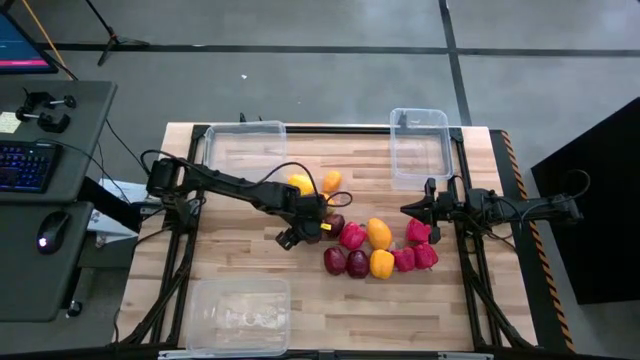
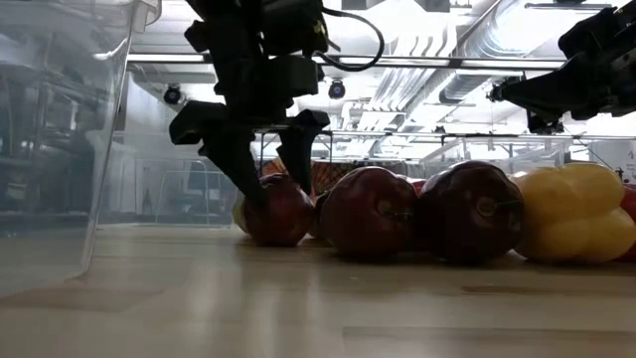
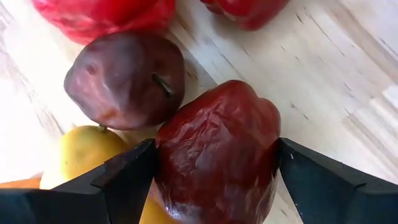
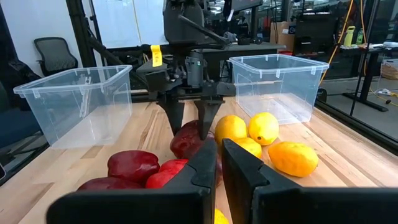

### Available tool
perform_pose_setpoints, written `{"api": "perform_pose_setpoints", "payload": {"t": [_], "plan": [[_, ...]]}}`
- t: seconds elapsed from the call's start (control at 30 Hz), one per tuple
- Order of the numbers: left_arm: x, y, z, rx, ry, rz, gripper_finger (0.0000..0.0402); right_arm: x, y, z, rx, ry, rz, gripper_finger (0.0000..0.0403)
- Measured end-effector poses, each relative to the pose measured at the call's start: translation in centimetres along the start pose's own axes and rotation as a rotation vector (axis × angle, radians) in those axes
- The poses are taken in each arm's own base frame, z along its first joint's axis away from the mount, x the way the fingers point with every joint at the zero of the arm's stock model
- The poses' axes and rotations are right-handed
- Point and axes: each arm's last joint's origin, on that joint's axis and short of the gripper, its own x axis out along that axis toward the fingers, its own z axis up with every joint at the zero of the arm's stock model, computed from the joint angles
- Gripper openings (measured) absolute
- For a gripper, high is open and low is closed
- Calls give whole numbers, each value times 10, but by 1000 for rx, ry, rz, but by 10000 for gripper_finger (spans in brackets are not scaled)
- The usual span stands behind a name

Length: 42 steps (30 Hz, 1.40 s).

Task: Sort produce into baskets
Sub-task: Put the red apple into the top-left transparent bin

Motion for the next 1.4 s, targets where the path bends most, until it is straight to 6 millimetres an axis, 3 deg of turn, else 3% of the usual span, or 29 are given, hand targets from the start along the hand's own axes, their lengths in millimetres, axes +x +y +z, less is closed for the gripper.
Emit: {"api": "perform_pose_setpoints", "payload": {"t": [0.1, 0.2, 0.4, 0.6, 0.7, 0.83, 0.97, 1.17, 1.4], "plan": [[0, 1, -1, -46, 34, 36, 304, 0, 0, 0, 0, 1, 0, 16], [-6, 0, 0, -43, 29, 59, 274, 0, 0, 0, 0, 0, 0, 16], [-39, 1, -3, -93, -29, 107, 212, 0, 0, 0, 0, 0, 0, 16], [-101, 6, -9, -188, -199, 200, 205, 0, 0, 0, 0, 1, 0, 16], [-144, 8, -19, -253, -303, 317, 204, 0, 0, 0, 0, 1, 0, 16], [-195, 11, -46, -443, -364, 519, 204, 0, 0, 0, 0, 1, 0, 16], [-230, 9, -81, -643, -355, 656, 202, 0, 0, 0, 0, 1, 0, 16], [-244, 2, -124, -835, -225, 666, 202, 0, 0, 0, 0, 1, 0, 16], [-248, 9, -147, -1019, -205, 700, 203, 0, 0, 0, 0, 2, 0, 16]]}}
